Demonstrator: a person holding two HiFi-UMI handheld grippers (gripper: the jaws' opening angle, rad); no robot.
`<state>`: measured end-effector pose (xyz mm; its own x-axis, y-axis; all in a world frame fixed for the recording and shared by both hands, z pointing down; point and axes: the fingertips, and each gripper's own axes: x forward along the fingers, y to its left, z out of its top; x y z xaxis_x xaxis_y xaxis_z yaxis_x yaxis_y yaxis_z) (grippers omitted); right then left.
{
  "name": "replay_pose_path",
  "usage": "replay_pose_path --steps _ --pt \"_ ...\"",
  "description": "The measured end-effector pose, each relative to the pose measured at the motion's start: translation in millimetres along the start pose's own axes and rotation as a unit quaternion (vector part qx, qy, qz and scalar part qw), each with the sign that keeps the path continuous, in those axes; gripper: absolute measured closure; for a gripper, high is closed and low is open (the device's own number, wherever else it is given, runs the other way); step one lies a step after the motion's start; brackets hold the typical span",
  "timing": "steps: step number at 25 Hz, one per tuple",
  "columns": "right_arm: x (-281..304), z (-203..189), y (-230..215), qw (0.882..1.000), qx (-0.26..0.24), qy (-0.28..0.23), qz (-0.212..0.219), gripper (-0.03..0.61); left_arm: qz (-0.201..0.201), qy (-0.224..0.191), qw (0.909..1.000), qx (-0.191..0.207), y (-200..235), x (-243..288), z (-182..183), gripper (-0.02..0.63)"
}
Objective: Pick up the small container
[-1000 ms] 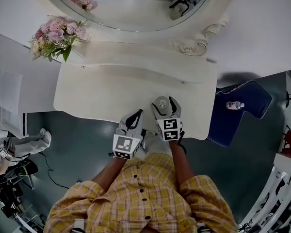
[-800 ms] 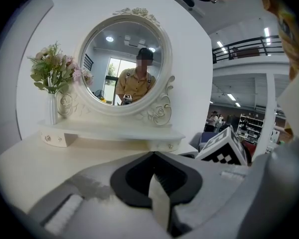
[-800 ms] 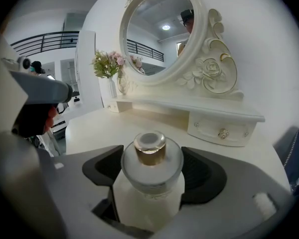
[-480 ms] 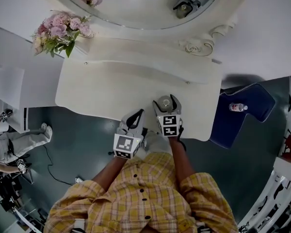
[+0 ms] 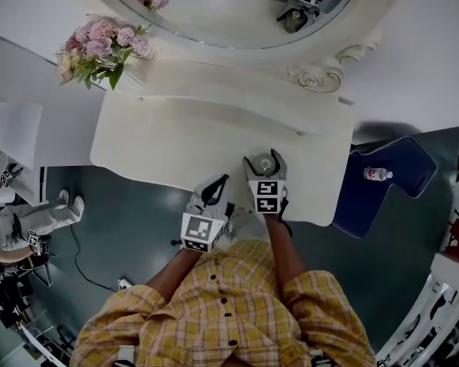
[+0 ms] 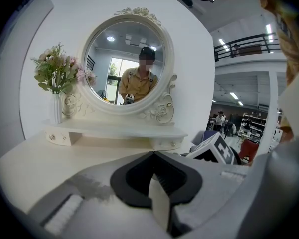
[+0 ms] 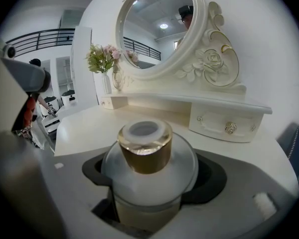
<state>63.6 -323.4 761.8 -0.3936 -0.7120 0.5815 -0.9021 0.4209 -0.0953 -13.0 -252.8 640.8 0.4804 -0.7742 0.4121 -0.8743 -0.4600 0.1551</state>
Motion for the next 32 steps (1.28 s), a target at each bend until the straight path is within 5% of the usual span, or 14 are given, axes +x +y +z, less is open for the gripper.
replay_pose_path --steps 21,32 --pt "-9 5 -3 1.0 -0.021 -0.004 0.009 0.233 0.011 -0.016 0.9998 0.001 2 -9 5 0.614" --pt "-42 27 -3 1.0 0.008 -0.025 0.011 0.233 0.017 -0.038 0.9991 0.003 6 -23 25 0.614"
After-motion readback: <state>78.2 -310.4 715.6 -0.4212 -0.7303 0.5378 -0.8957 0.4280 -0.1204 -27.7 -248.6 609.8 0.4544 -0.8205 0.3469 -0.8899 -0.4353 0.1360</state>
